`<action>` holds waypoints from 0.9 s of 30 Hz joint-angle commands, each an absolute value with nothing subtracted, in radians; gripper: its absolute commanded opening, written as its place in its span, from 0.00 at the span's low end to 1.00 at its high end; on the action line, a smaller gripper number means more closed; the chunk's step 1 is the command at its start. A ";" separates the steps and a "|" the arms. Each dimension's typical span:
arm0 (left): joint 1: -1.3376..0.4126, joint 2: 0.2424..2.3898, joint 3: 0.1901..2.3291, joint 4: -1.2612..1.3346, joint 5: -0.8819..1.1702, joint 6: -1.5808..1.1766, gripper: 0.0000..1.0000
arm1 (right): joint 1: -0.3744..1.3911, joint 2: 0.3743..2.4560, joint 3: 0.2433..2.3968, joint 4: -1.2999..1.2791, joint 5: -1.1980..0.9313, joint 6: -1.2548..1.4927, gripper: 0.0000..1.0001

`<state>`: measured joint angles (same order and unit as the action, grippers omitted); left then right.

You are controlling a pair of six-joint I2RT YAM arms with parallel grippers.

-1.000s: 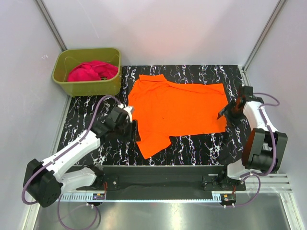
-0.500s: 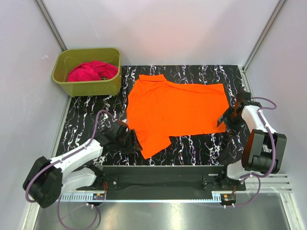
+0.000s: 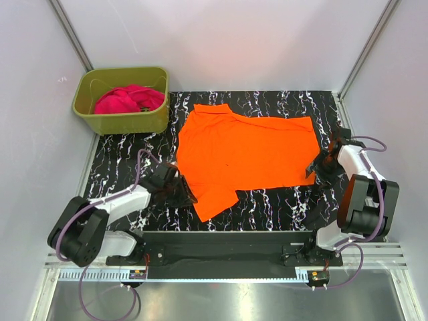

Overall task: Fold and stack the t-shirts
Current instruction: Flatten the tshirt out

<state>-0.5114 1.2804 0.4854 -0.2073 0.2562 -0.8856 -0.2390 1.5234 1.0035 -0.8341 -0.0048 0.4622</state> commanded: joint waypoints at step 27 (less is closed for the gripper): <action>-0.488 1.137 0.710 -0.459 0.259 -0.560 0.00 | -0.258 1.704 1.058 -0.698 -0.058 0.446 0.43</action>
<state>-0.4915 1.1469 0.6628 -0.4297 0.2718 -0.6102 -0.2554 1.6882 1.0466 -0.7258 -0.0467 0.4412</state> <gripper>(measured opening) 0.012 0.451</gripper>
